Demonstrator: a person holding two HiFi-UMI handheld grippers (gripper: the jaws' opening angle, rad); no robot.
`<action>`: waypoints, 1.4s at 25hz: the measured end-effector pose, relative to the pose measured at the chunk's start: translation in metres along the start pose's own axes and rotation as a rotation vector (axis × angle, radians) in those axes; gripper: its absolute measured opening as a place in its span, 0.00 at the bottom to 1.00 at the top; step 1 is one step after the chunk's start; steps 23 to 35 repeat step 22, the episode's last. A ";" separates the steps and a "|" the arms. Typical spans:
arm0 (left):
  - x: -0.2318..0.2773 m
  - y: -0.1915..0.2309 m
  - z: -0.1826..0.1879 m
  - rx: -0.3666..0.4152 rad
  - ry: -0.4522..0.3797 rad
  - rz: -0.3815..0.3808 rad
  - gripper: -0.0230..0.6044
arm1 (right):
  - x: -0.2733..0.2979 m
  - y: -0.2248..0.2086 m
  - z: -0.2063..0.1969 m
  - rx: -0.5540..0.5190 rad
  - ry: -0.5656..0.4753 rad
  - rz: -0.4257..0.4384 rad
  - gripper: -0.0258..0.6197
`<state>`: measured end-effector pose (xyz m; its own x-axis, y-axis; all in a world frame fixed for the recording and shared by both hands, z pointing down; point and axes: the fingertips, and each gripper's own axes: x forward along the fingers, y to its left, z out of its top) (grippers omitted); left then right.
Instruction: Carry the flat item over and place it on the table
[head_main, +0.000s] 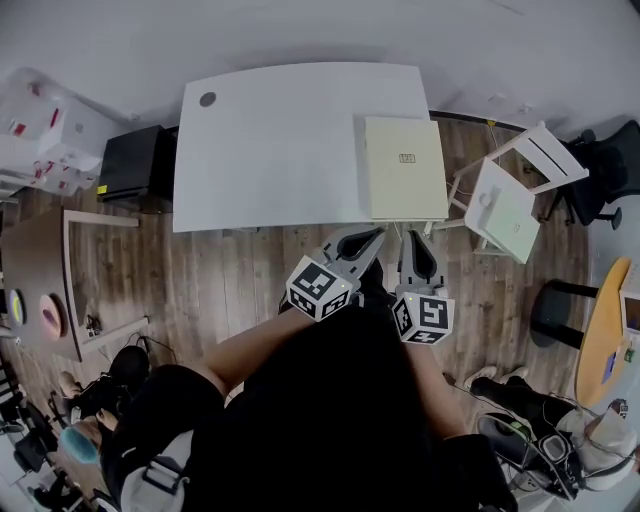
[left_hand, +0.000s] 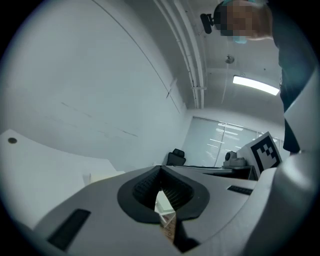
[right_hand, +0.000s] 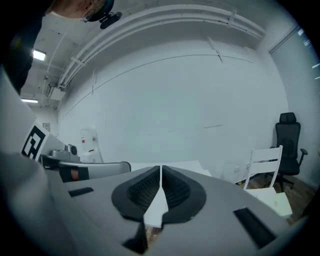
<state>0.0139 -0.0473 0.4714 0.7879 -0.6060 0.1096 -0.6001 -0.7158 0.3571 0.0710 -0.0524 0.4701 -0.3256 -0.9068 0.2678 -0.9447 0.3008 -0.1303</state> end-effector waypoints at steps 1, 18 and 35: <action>-0.003 0.000 0.001 0.014 -0.004 0.014 0.06 | 0.000 0.003 0.001 -0.007 -0.003 -0.004 0.10; -0.028 0.008 0.007 0.069 -0.033 0.065 0.06 | -0.005 0.035 0.009 -0.070 -0.038 0.007 0.09; -0.021 0.005 0.006 0.063 -0.035 0.061 0.06 | -0.011 0.024 0.010 -0.080 -0.038 -0.021 0.09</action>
